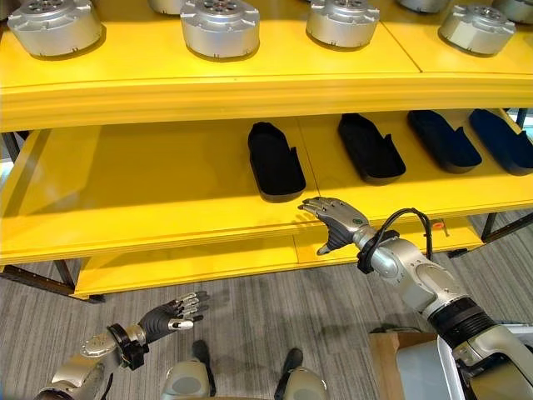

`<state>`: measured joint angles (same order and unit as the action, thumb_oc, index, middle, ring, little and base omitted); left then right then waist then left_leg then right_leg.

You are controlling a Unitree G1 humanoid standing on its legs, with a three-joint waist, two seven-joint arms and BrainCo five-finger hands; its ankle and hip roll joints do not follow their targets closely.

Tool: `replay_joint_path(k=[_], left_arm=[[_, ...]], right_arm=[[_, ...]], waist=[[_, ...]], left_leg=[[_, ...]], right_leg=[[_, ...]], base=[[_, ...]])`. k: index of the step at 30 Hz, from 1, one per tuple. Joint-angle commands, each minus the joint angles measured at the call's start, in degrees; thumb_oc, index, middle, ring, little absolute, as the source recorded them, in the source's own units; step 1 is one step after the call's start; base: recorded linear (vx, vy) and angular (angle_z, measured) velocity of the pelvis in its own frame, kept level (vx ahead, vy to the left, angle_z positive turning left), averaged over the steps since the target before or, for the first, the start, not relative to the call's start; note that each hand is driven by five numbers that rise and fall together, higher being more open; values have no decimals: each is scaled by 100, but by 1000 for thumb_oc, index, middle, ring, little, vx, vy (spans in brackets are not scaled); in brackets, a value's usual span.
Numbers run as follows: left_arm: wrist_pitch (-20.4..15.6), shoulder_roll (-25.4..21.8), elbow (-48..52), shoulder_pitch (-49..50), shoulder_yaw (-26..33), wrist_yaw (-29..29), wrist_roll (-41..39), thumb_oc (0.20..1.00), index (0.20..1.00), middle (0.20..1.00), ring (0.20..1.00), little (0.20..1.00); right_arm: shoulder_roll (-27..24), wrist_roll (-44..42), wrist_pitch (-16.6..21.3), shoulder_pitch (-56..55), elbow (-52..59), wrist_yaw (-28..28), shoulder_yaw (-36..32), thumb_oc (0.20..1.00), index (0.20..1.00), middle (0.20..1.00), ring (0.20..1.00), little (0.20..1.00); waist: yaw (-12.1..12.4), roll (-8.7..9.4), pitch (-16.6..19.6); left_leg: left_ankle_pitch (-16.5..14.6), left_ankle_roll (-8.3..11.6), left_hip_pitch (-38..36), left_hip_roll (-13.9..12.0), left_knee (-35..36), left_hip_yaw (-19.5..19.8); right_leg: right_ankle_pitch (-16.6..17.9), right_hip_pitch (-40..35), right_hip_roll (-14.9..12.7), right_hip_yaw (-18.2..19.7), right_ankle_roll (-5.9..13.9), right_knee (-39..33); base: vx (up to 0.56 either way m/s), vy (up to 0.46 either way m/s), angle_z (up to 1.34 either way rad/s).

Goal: Move parts from the plastic box to the shelf.

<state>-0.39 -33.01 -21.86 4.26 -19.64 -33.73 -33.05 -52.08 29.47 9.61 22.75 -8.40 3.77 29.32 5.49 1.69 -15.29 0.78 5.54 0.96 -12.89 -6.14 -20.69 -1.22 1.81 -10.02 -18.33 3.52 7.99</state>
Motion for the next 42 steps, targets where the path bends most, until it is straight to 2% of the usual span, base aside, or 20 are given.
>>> replay_joint_path(k=[1,6,20,42], left_arm=[[-129,87,99,-82,45,-209,-211,1000,1000,1000,1000,1000],[-99,151,110,-47,144,-209,-10,1000,1000,1000,1000,1000],[24,216,35,-250,11,-180,51,1000,1000,1000,1000,1000],[79,317,-37,-332,-41,-163,105,1000,1000,1000,1000,1000]], right_arm=[[64,-340,-61,571,-81,138,-86,1000,1000,1000,1000,1000],[307,-402,-144,830,-513,389,-49,1000,1000,1000,1000,1000],[547,-271,-64,1751,-1234,176,225,1000,1000,1000,1000,1000],[652,-55,-213,2252,-1365,744,869,1000,1000,1000,1000,1000]], waist=[[89,-64,-123],[178,-119,-196],[317,-298,-430],[358,-350,-475]], left_leg=[[100,6,-117,-333,-112,220],[149,39,-81,-352,-74,293],[209,87,111,-390,-116,352],[179,77,134,-433,-231,298]], right_leg=[[-403,-170,-498,73,538,649],[-447,-133,-466,39,499,706],[-502,111,-520,-85,478,958],[-583,257,-580,-149,431,1239]], base=[[20,-13,5],[3,-11,3],[-12,-2,2],[0,0,0]])
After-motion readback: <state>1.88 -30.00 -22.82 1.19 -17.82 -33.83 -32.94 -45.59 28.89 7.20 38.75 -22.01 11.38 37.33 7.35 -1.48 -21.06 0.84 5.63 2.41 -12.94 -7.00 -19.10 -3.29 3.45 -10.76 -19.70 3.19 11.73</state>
